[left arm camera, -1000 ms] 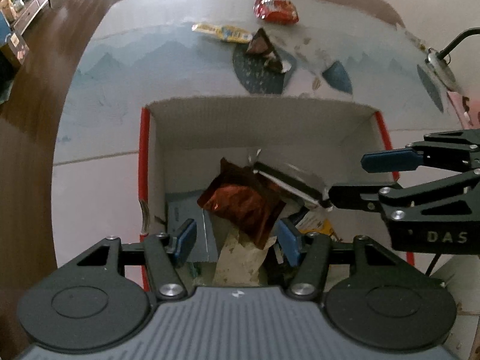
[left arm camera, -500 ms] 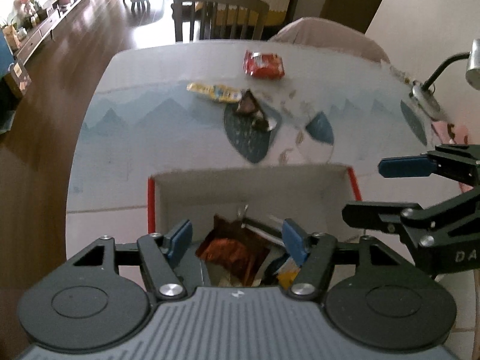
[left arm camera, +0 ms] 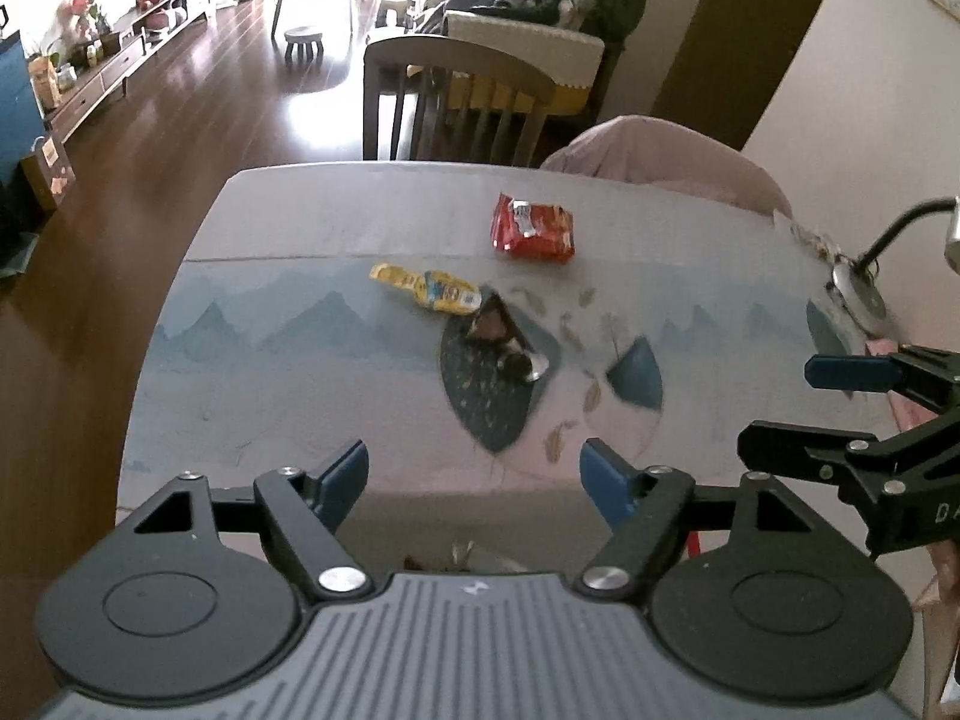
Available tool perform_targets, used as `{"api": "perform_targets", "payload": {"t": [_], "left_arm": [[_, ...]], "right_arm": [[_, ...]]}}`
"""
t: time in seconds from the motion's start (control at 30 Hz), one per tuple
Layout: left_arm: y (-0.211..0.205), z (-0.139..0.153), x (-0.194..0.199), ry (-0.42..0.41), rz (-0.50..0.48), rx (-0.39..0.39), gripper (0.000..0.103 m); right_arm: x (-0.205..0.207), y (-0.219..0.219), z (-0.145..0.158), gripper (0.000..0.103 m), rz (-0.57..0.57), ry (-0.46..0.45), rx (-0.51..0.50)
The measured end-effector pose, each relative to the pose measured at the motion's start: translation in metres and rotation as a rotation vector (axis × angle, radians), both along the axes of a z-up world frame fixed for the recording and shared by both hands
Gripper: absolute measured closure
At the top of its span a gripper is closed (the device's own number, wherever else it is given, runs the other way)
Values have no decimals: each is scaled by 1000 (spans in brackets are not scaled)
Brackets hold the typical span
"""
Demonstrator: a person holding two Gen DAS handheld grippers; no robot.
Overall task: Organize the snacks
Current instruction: 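Lift both tools out of the box toward the remaining snacks, then grasp the dark wrapped snack with the left tool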
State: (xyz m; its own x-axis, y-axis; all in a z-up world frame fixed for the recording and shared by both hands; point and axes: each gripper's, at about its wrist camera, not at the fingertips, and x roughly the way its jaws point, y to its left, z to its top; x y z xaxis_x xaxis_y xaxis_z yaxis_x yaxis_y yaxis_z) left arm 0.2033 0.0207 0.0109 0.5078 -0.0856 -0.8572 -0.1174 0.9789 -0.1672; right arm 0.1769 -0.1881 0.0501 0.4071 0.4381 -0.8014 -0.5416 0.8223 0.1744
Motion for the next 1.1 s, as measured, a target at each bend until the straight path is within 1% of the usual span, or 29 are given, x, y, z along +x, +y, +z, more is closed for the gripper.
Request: {"api": "perform_targets", "payload": {"t": [0.07, 0.23, 0.33, 0.4, 0.5, 0.6, 0.67, 0.73, 0.77, 0.83, 0.93, 0.97, 1.03, 1.1], "left_arm": [[0, -1, 12, 2, 4, 0, 25], [-2, -9, 52, 27, 29, 11, 25], [-3, -16, 77, 58, 32, 2, 25], [-6, -22, 93, 80, 35, 5, 25], [-9, -33, 117, 103, 38, 12, 25], [-11, -49, 142, 143, 35, -8, 25], [-14, -62, 159, 176, 30, -15, 25], [-17, -76, 175, 211, 22, -27, 25], [-19, -83, 182, 227, 17, -32, 25], [-22, -96, 197, 256, 15, -34, 25], [-23, -117, 217, 311, 5, -79, 25], [-23, -123, 221, 326, 8, -83, 25], [-19, -136, 231, 355, 39, -83, 25], [-15, -149, 239, 397, 53, -106, 25]], "right_arm": [[15, -3, -1, 1, -7, -10, -10], [67, -8, -7, 1, -32, 0, -28], [99, -10, -16, 1, -41, 17, -39], [118, -9, -26, 1, -18, 38, -51], [135, -4, -46, 1, 57, 45, -89], [147, 3, -70, 1, 125, 84, -120], [150, 9, -83, 1, 196, 92, -150], [151, 15, -99, 2, 285, 81, -183], [153, 18, -105, 3, 313, 87, -193], [155, 24, -121, 5, 372, 94, -202], [155, 31, -139, 7, 456, 91, -204], [156, 33, -145, 8, 476, 99, -200], [158, 38, -159, 11, 496, 107, -195], [163, 43, -173, 14, 501, 129, -188]]}}
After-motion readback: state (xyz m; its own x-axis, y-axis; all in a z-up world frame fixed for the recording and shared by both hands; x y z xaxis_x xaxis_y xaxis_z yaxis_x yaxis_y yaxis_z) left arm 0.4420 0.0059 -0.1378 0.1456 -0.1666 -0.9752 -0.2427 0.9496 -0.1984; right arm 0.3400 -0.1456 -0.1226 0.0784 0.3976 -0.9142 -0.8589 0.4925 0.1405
